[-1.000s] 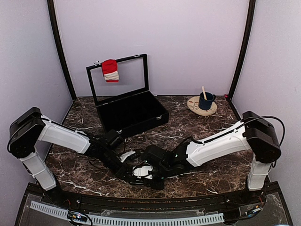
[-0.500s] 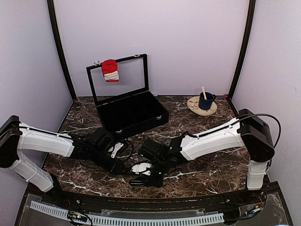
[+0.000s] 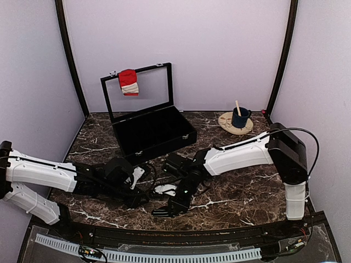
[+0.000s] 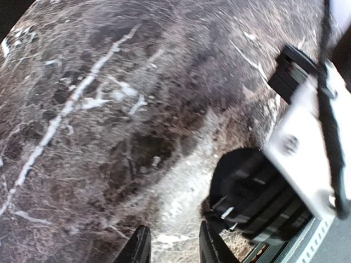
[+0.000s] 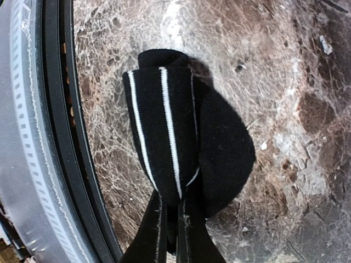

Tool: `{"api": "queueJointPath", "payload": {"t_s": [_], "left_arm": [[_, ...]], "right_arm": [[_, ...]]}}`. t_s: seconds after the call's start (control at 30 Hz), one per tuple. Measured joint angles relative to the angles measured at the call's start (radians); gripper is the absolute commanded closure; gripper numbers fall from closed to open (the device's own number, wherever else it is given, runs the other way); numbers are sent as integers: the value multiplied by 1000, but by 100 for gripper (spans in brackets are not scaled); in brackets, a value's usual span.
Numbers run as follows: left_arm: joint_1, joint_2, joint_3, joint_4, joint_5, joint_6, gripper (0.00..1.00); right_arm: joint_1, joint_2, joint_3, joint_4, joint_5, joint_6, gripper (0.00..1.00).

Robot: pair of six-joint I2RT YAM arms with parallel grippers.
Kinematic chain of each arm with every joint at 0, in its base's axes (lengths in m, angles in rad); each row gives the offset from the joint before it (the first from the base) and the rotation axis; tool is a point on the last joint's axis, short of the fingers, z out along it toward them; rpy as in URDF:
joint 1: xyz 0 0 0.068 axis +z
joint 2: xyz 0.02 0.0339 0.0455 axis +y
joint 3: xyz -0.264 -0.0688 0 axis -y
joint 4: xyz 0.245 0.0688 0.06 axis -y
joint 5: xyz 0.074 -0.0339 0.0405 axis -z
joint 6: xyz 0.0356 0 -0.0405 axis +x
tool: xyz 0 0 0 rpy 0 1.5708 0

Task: Roll the socks
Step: Roll the sock at the corner of the board.

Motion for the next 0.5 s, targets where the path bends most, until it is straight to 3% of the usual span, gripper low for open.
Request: {"api": "queueJointPath", "payload": {"t_s": [0.5], "left_arm": [[-252, 6, 0, 1, -191, 34, 62]], "right_arm": [[-44, 70, 77, -88, -108, 18, 100]]}}
